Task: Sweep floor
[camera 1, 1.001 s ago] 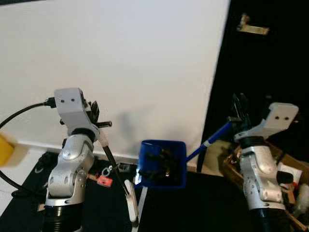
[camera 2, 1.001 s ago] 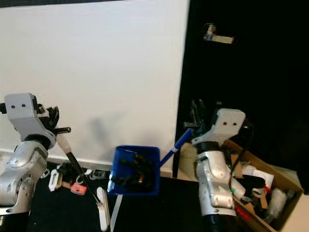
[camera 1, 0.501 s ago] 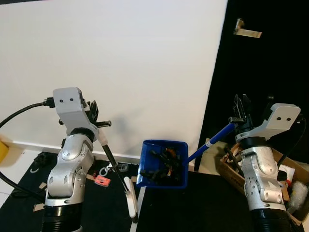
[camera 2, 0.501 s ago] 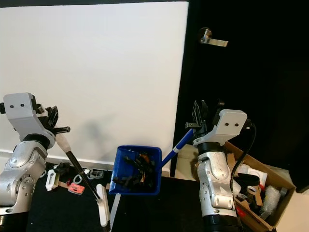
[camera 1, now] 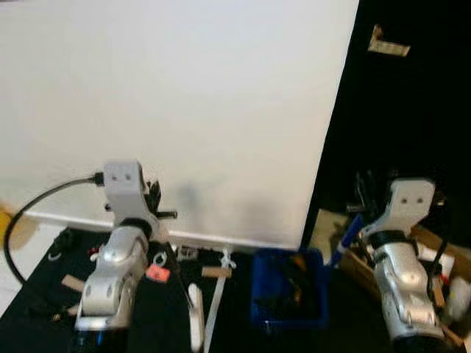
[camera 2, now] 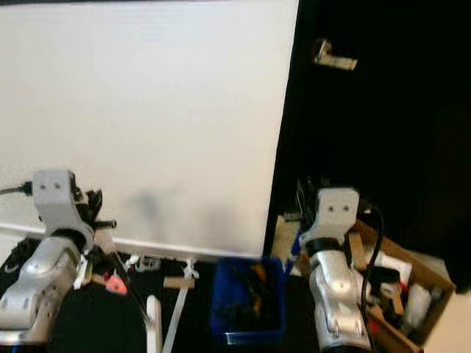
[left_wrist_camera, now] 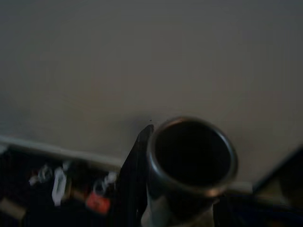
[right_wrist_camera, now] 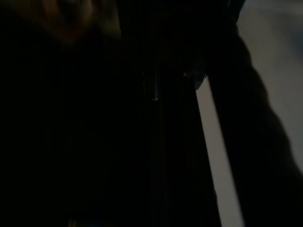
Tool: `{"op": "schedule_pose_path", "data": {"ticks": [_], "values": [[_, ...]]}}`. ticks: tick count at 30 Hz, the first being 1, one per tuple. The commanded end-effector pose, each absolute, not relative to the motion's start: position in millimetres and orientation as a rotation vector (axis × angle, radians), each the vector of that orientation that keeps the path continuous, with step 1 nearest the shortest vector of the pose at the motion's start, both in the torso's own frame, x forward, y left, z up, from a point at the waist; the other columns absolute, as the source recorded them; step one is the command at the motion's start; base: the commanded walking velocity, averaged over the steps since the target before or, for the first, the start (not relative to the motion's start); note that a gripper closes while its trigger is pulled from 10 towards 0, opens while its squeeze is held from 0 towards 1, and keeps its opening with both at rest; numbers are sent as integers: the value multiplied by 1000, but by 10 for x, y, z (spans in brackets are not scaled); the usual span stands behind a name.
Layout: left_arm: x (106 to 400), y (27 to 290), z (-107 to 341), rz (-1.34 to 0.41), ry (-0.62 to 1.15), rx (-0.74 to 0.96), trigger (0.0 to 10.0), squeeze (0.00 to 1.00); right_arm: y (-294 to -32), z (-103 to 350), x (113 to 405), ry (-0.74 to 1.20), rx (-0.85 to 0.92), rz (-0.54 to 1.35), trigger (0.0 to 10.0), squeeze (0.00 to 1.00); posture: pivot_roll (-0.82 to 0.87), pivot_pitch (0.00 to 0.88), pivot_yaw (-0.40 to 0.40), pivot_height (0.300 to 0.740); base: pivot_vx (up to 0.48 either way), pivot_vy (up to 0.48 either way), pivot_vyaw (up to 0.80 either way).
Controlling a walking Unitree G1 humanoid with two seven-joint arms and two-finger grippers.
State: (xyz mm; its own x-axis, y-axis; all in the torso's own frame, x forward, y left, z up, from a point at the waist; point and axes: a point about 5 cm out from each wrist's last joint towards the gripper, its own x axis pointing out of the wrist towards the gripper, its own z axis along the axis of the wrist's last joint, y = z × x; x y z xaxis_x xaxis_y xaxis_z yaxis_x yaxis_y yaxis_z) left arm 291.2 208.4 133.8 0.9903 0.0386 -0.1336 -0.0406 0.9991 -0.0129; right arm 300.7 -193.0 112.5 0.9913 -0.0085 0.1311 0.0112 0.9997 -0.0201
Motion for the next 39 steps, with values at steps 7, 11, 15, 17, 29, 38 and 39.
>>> {"op": "schedule_pose_path", "data": {"ticks": [7,11,15,17,29,38,39], "values": [[2875,1920,1219,3,153,-16,10000,0,-2063,1179,3029,-147,-31,-152,10000,0,-3,120,83,740,0,0,0],[2910,1830,1264,-28,125,-18,10000,0,-2118,1372,3048,-277,71,-137,10000,0,-7,118,89,740,0,0,0],[2932,1805,1292,-36,113,-23,10000,0,-2144,1457,3060,-312,124,-144,10000,0,-7,118,89,740,0,0,0],[2947,1795,1309,-38,107,-20,10000,0,-2163,1503,3063,-337,161,-156,10000,0,-7,115,93,740,0,0,0],[2982,1840,1377,-11,81,19,10000,0,-2209,1480,3054,-330,229,-120,10000,0,-4,111,100,740,0,0,0],[2948,1932,1323,-8,98,71,10000,0,-2267,1333,2950,-262,230,-112,10000,0,-11,107,104,740,0,0,0],[2948,1932,1323,-8,98,71,10000,0,-2267,1333,2950,-262,230,-112,10000,0,-11,107,104,740,0,0,0]]}}
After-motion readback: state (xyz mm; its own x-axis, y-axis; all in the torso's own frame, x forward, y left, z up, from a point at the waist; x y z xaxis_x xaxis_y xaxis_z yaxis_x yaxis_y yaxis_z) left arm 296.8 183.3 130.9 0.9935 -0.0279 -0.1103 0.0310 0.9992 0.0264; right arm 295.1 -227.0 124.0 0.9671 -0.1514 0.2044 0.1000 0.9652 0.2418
